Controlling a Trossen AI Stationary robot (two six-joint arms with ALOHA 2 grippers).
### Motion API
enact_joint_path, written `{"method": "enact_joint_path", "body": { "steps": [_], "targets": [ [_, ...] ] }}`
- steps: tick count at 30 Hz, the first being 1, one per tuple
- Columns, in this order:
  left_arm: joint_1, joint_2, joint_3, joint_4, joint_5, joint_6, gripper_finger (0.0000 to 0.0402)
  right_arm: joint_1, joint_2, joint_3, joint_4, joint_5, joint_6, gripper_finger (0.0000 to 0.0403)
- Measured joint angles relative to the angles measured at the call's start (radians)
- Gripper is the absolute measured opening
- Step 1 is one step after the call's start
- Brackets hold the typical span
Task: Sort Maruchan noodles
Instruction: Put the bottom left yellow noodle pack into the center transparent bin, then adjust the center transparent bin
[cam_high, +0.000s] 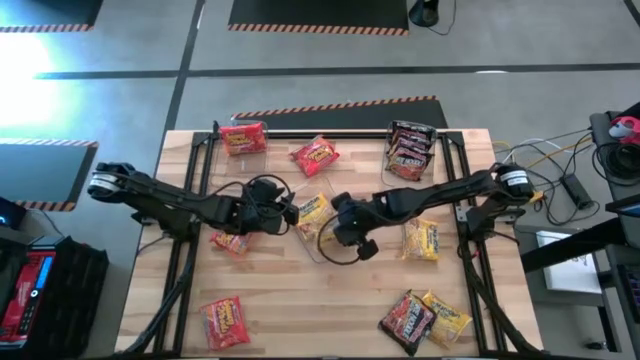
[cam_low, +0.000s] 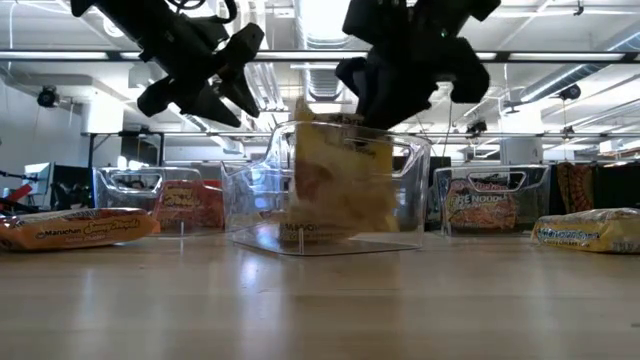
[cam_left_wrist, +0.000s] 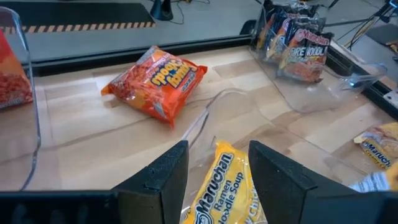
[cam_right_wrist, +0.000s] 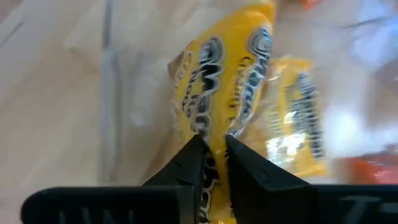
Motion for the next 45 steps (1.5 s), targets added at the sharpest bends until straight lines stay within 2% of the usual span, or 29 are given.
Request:
{"method": "enact_joint_path", "body": {
  "steps": [5,12,20,24,30,36,38,41,45],
  "targets": [
    [0.000,0.001,0.000,0.005,0.000,0.003,0.0152,0.028,0.037,0.014,-0.040,-0.010,0.025,0.0067],
    [0.000,0.001,0.000,0.004,0.000,0.004,0.0152,0.080,0.047,0.032,-0.059,0.038,0.028,0.0096],
    [0.001,0.001,0.000,0.004,0.000,0.014,0.0152,0.127,0.027,0.113,-0.162,0.035,0.129,0.0092],
    [0.001,0.001,0.000,0.004,-0.001,0.025,0.0152,0.126,0.031,0.118,-0.165,-0.011,0.180,0.0089],
    [0.000,0.001,0.000,0.005,-0.001,0.026,0.0152,0.126,0.025,0.140,-0.174,0.069,0.183,0.0091],
    [0.000,0.001,0.000,0.006,0.000,0.026,0.0152,0.063,0.020,0.187,-0.156,0.065,0.181,0.0087],
    [0.000,0.001,0.000,0.008,0.000,0.026,0.0152,0.014,0.036,0.187,-0.143,0.038,0.180,0.0088],
    [0.000,0.001,0.000,0.015,0.022,0.026,0.0152,-0.061,0.057,0.187,-0.135,-0.075,0.233,0.0094],
    [0.000,0.005,0.000,0.036,0.154,0.052,0.0152,-0.138,0.081,0.187,-0.136,-0.175,0.294,0.0101]
  ]
}}
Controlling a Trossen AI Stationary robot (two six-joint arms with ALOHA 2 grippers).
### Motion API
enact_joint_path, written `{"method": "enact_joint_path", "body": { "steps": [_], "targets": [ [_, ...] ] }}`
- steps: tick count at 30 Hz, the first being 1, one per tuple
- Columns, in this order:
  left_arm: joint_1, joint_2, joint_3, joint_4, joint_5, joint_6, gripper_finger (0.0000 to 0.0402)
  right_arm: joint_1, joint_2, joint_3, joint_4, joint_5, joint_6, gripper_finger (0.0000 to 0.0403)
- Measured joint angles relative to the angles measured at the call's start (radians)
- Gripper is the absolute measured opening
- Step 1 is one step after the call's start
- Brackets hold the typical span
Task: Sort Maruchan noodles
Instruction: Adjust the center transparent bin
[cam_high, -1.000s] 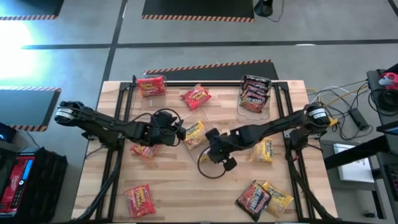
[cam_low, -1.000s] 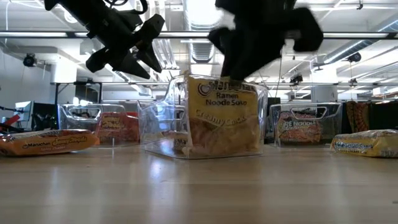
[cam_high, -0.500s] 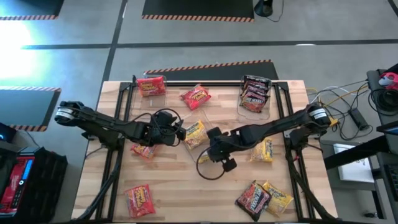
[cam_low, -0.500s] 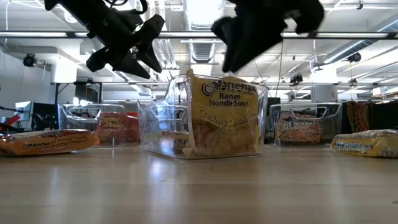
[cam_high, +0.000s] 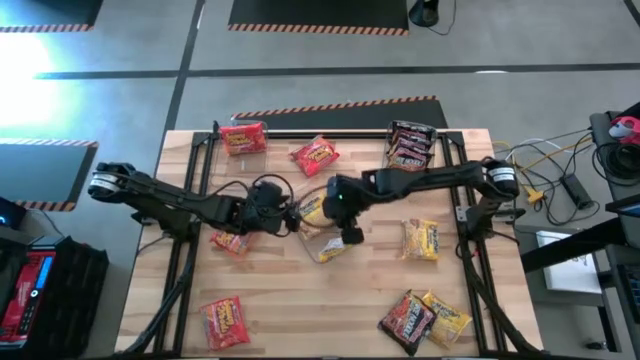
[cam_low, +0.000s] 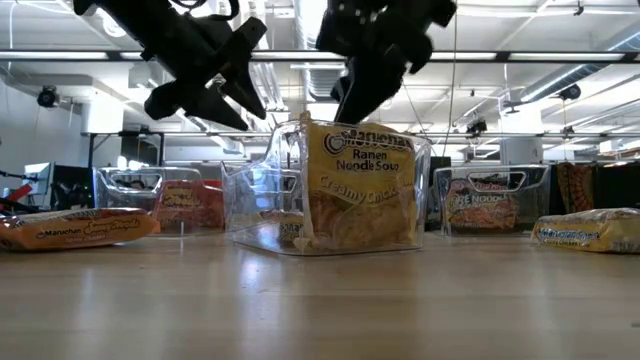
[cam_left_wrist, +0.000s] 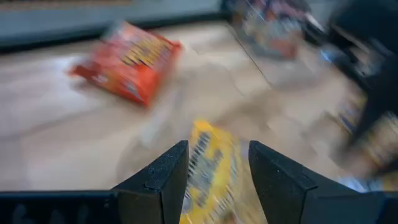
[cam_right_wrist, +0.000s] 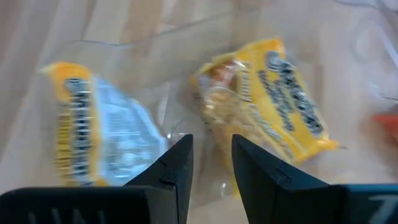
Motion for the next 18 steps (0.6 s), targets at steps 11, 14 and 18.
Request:
{"method": "enact_joint_path", "body": {
  "steps": [11,14,18],
  "targets": [
    [0.000,-0.008,0.000,-0.055,0.115,0.060,0.0152,-0.059,0.025,0.000,0.013,-0.007,-0.024,0.0097],
    [0.000,-0.028,0.000,-0.126,0.117,0.050,0.0152,-0.068,0.018,0.000,0.000,-0.005,-0.021,0.0095],
    [0.000,-0.076,0.000,-0.195,0.137,0.040,0.0152,-0.086,-0.004,0.000,-0.027,0.035,-0.075,0.0097]
  ]
}}
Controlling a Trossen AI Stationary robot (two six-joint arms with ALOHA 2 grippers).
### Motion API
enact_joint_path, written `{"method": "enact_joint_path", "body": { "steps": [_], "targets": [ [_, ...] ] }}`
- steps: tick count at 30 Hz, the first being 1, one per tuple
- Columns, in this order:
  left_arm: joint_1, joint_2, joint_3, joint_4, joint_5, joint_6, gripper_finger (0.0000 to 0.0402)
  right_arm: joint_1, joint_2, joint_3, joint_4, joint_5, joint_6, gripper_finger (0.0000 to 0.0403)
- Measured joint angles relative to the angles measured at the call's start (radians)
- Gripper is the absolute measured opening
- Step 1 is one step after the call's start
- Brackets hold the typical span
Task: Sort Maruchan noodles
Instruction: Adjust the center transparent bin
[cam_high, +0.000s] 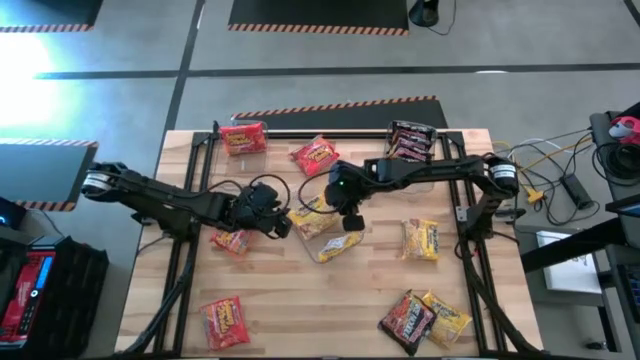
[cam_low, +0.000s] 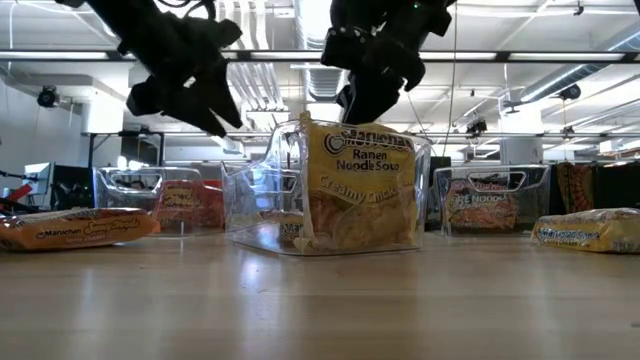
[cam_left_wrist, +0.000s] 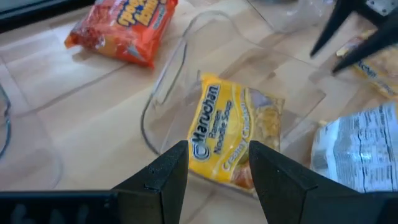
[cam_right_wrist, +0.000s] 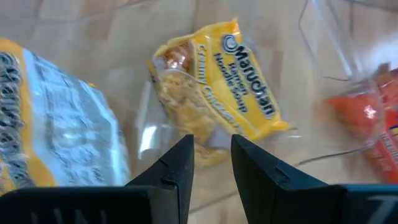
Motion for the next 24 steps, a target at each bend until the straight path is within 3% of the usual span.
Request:
{"method": "enact_joint_path", "body": {
  "steps": [5,10,16,24],
  "targets": [
    [0.000,0.006,-0.004,-0.038,0.051,0.002,0.0152,-0.029,0.008,0.000,0.011,0.013,-0.129,0.0096],
    [0.000,0.024,-0.030,-0.026,0.051,-0.046,0.0152,-0.060,0.018,0.000,0.082,0.131,-0.113,0.0103],
    [0.001,0.024,-0.077,0.093,0.047,-0.051,0.0152,-0.096,0.030,0.000,0.154,0.106,-0.110,0.0136],
    [0.001,0.022,-0.069,0.096,-0.004,-0.120,0.0152,-0.123,0.085,0.000,0.253,0.108,-0.223,0.0177]
  ]
}}
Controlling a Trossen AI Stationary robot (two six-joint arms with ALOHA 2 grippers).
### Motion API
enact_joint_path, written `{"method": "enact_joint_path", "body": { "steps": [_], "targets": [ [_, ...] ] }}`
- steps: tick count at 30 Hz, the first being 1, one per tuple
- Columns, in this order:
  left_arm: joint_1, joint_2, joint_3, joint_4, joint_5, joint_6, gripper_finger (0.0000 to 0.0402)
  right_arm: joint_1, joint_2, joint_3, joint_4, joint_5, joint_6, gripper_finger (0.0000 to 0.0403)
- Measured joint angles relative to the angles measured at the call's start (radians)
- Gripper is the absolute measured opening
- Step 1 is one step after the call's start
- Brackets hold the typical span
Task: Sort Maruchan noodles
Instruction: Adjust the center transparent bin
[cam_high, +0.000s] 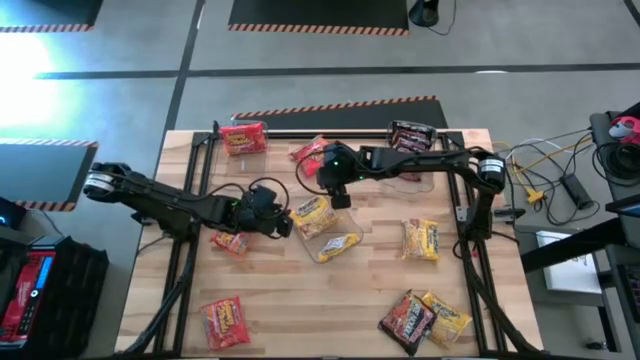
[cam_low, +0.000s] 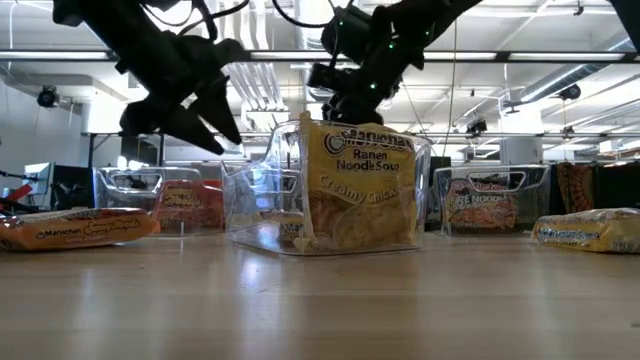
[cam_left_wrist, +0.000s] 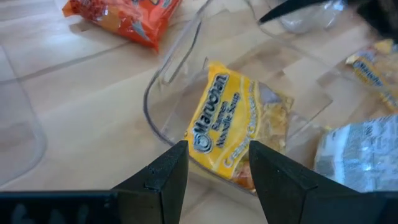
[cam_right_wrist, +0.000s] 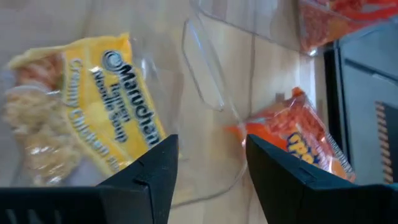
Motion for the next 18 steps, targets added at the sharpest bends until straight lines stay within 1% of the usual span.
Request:
{"method": "enact_joint_path", "body": {
  "steps": [6,11,16,18],
  "targets": [
    [0.000,-0.001,0.017,0.000,-0.004,-0.029,0.0152,-0.040,0.025,0.008,0.018,-0.005,-0.017,0.0177],
    [0.000,-0.001,0.019,0.001,-0.050,-0.032,0.0152,-0.060,0.053,0.036,0.019,-0.089,-0.025,0.0176],
    [0.000,-0.001,0.019,-0.001,-0.053,-0.042,0.0152,-0.075,0.092,0.066,-0.013,-0.139,-0.025,0.0176],
    [0.000,0.000,0.019,0.000,-0.053,-0.043,0.0152,-0.075,0.106,0.084,-0.034,-0.142,-0.027,0.0176]
  ]
}}
